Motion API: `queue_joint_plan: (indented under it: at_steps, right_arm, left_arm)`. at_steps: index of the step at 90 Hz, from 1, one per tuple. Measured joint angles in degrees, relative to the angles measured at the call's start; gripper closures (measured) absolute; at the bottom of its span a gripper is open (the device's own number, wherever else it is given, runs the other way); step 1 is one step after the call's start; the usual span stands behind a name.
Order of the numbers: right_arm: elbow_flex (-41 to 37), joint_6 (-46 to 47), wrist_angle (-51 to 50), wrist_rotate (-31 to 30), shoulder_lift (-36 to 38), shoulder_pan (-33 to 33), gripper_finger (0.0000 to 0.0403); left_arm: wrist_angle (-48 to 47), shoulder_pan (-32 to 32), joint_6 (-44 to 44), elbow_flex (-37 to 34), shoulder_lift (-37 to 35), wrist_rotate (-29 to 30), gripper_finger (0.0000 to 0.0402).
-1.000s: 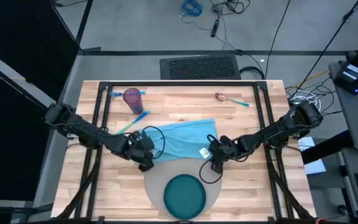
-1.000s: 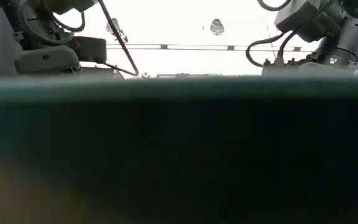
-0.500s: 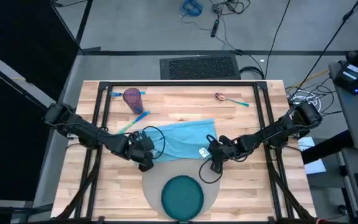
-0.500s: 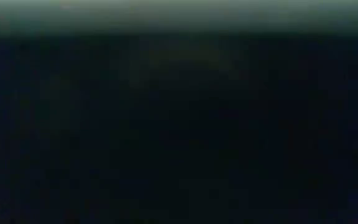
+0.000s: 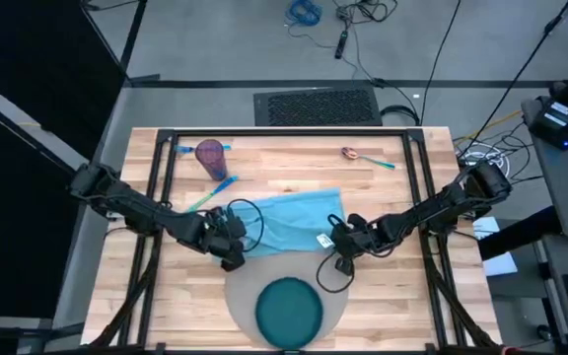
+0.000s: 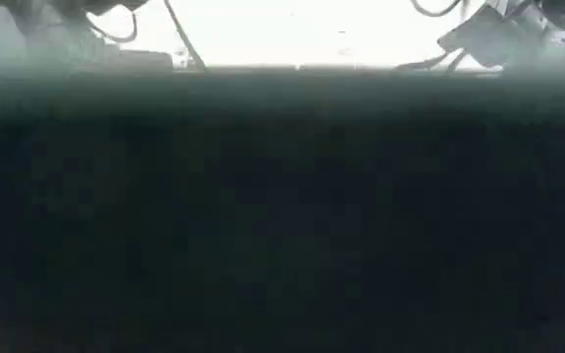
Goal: Set table place
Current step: Fold the blue napkin
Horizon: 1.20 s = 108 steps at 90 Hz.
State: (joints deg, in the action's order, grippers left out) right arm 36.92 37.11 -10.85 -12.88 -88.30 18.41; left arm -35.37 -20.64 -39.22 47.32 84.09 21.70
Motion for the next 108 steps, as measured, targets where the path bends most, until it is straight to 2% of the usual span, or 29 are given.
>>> queue_joint_plan:
  at_steps: [23, 39, 57, 75, 89, 108]
  right_arm:
    - [0.3, -0.7, -0.9, -2.4, 2.4, 0.0, 0.0403]
    - [2.4, -3.5, -5.7, -7.9, 7.9, 0.1, 0.0403]
    - [3.6, -5.4, -13.0, -13.6, 14.6, -1.9, 0.0403]
    - [3.6, -10.2, -13.7, -15.8, 17.2, -6.5, 0.0403]
    - [3.6, -16.5, -9.9, -15.9, 17.2, -11.7, 0.0403]
    - [3.6, -25.5, -3.3, -14.1, 17.1, -19.2, 0.0403]
  left_arm:
    - [-4.0, -0.1, 2.3, 4.0, 0.0, 0.2, 0.0401]
    - [-13.4, -0.1, 2.2, 8.8, 0.0, 1.6, 0.0401]
    - [-25.2, 0.0, 2.1, 13.7, -0.1, 6.1, 0.0401]
    - [-30.2, 1.6, 2.3, 16.2, -0.1, 9.2, 0.0401]
    - [-32.2, 3.9, 3.6, 16.2, -0.1, 11.9, 0.0401]
    - [-34.7, 7.1, 4.2, 16.2, -0.1, 19.0, 0.0401]
